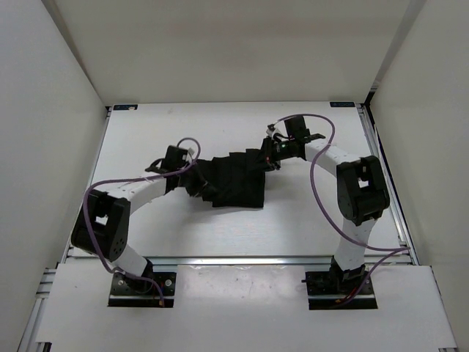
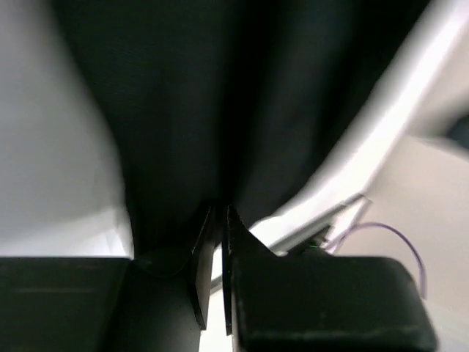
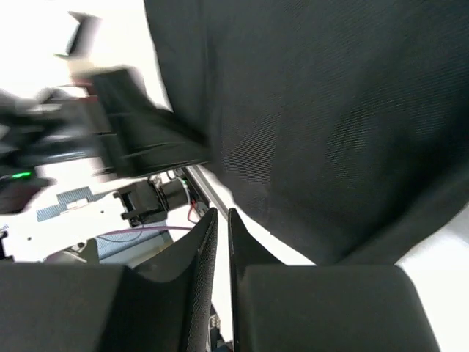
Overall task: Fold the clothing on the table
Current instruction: Fold the skirt
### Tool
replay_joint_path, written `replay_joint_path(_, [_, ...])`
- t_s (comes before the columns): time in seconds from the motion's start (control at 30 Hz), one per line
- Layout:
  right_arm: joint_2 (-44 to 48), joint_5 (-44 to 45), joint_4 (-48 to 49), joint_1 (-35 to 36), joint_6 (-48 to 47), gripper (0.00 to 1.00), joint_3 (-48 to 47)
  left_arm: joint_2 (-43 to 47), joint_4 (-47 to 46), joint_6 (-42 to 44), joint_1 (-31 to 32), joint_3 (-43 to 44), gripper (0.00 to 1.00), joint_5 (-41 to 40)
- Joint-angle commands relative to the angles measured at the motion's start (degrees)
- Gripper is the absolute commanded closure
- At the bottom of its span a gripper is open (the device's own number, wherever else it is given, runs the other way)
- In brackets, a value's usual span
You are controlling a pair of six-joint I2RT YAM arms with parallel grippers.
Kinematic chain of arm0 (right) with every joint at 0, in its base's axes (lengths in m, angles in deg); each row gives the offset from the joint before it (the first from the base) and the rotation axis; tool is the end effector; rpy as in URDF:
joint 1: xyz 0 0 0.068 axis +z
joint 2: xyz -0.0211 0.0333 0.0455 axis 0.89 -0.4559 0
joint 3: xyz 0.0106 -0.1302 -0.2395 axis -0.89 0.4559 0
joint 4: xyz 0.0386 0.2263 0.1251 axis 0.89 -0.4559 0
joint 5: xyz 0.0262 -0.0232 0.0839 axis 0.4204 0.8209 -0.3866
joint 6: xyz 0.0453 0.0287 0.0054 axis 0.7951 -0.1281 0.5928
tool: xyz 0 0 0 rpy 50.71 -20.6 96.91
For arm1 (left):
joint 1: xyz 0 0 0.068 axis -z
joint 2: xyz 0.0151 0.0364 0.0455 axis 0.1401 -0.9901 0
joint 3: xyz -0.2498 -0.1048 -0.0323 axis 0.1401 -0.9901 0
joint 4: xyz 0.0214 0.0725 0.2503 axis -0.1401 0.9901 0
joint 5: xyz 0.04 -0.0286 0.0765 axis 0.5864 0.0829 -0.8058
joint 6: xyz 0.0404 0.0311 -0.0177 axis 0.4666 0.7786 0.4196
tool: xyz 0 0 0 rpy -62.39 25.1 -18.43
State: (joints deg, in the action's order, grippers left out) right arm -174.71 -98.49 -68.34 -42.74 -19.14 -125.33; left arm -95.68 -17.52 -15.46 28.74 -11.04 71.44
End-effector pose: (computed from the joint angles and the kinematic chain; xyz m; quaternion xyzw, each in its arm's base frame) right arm 0.3740 0.1656 0.2021 -0.0233 0.8689 0.4857 0.0927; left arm 0.2829 -0.1239 0.1910 -0.1642 0.9108 -0.3571 0.1260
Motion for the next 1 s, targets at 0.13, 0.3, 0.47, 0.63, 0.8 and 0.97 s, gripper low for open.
replay_joint_path(0.13, [-2.57,-4.76,5.8,-2.65,2.87,0.85,-1.08,-0.71,0.3,1.24,-1.61,-7.97,0.8,-4.77])
replay_joint_path(0.3, [-3.8,-6.0,7.22,-3.09,4.55,0.85,-1.69,-6.25,-4.45,0.98,-0.29,-7.99,0.81,-5.65])
replay_joint_path(0.47, [2.25,-3.2,2.32,-4.41,0.53,0.8,-2.04,-5.93,-4.2,2.2,-1.87,-1.67,0.74,-3.8])
replay_joint_path(0.63, [11.74,0.5,-5.88,-8.62,-6.78,0.59,1.55,-0.47,8.61,11.68,-8.02,6.34,0.54,-7.65])
replay_joint_path(0.8, [20.19,5.32,-10.45,-13.81,-11.0,0.48,10.5,7.61,17.15,17.58,-11.71,3.46,0.44,-14.52])
replay_joint_path(0.97, [28.18,4.28,-6.06,-20.04,-9.61,0.47,23.68,13.95,17.86,18.47,-16.28,-9.64,0.42,-9.44])
